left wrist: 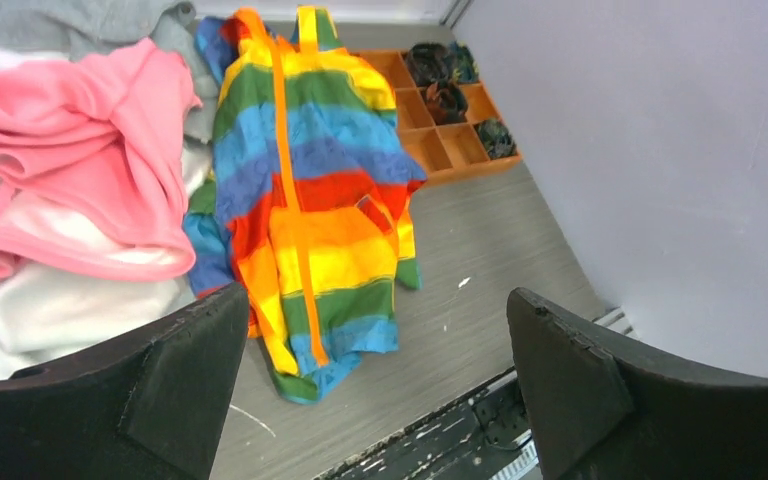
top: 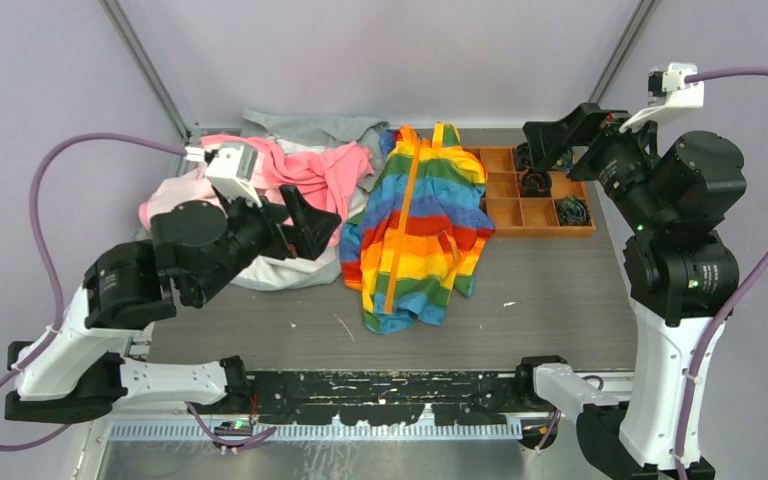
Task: Zip up the jacket
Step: Reset both arms
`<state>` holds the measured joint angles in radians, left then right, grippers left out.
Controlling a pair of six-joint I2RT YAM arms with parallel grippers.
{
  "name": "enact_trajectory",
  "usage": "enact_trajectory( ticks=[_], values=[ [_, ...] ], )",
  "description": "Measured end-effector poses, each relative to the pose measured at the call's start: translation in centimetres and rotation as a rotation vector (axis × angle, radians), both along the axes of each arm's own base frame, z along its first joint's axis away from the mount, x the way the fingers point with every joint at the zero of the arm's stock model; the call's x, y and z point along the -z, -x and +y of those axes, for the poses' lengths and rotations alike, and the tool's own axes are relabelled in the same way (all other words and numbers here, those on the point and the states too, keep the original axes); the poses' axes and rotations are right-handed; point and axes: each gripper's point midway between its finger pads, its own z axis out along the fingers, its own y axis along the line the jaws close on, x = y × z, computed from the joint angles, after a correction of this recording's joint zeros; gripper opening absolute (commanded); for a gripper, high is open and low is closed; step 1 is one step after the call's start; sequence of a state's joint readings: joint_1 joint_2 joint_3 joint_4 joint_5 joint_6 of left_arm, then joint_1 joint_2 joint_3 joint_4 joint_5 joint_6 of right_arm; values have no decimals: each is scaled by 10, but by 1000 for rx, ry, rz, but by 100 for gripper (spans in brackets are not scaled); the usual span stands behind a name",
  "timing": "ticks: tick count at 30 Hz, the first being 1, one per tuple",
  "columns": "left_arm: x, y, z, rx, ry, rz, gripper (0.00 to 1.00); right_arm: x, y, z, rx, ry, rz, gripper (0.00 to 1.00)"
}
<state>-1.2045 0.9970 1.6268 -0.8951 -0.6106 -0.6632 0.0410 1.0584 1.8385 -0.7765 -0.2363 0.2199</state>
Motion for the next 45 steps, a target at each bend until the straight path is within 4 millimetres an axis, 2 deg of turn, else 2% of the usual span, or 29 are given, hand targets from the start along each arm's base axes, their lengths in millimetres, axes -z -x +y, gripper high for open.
enact_trajectory(
  ticks=[4, 10, 17, 27, 45],
  values=[
    [-33, -1, 7, 2, 12, -56, 100, 7, 2, -10, 73, -48, 54, 100],
    [-52, 3, 18, 9, 34, -97, 100, 17, -7, -17, 119, -70, 135, 100],
    [-48, 4, 21, 10, 16, -90, 100, 30, -11, -16, 116, -53, 197, 100],
    [-44, 6, 23, 19, 7, -85, 100, 36, -9, -11, 77, -50, 222, 100],
    [-40, 4, 26, 48, -80, -174, 100, 41, -24, -12, 57, -61, 258, 100]
  ],
)
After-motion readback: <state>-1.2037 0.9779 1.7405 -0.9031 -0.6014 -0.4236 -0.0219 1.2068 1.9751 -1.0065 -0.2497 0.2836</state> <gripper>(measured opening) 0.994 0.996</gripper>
